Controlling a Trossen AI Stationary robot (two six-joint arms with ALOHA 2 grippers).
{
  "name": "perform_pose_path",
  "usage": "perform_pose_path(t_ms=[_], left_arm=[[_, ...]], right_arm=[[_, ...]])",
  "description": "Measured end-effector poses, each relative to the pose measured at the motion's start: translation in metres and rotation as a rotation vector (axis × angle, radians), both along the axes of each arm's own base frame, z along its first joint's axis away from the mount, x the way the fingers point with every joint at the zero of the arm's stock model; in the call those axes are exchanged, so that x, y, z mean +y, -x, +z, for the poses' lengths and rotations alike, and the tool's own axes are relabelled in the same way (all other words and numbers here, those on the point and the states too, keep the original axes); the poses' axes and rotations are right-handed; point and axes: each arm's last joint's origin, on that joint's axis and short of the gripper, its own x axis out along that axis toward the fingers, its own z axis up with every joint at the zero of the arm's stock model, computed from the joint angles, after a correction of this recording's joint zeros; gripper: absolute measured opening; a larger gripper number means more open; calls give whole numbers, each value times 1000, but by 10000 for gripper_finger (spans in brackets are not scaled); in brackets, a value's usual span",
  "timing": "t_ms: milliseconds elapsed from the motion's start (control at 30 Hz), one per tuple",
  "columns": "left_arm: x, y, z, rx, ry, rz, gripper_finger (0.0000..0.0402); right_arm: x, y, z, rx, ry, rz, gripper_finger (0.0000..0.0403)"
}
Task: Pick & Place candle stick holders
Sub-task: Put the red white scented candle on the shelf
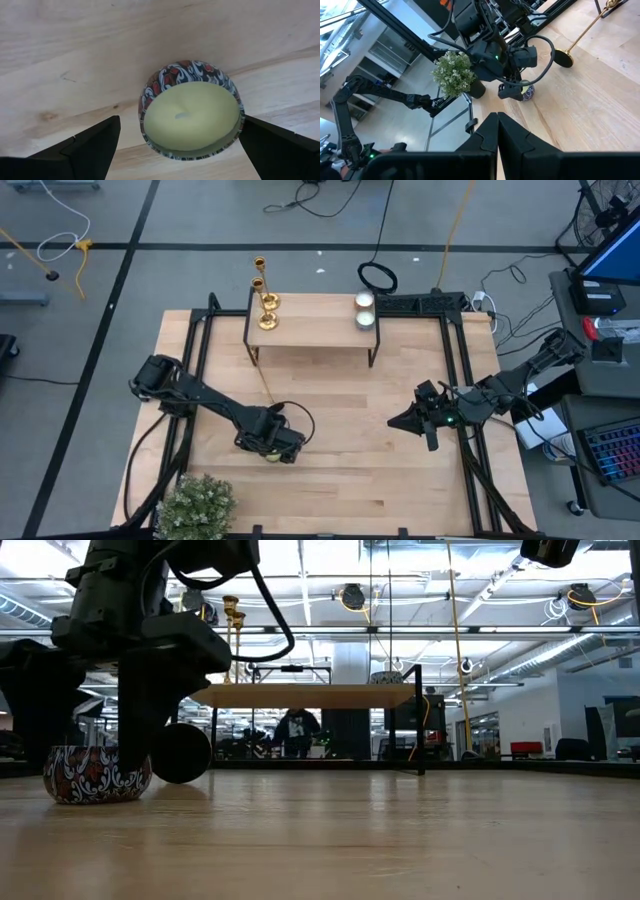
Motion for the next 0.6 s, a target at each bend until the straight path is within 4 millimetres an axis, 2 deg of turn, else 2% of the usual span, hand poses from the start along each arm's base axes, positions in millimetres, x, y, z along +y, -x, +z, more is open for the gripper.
perform_pose_path(t_ms=[233, 600], left_arm=[[-1, -5, 0, -61, 1, -9, 397], [0, -6, -2, -52, -1, 0, 397]], right_arm=[[-1, 0, 0, -2, 1, -21, 0], [-1, 0, 0, -4, 3, -30, 0]])
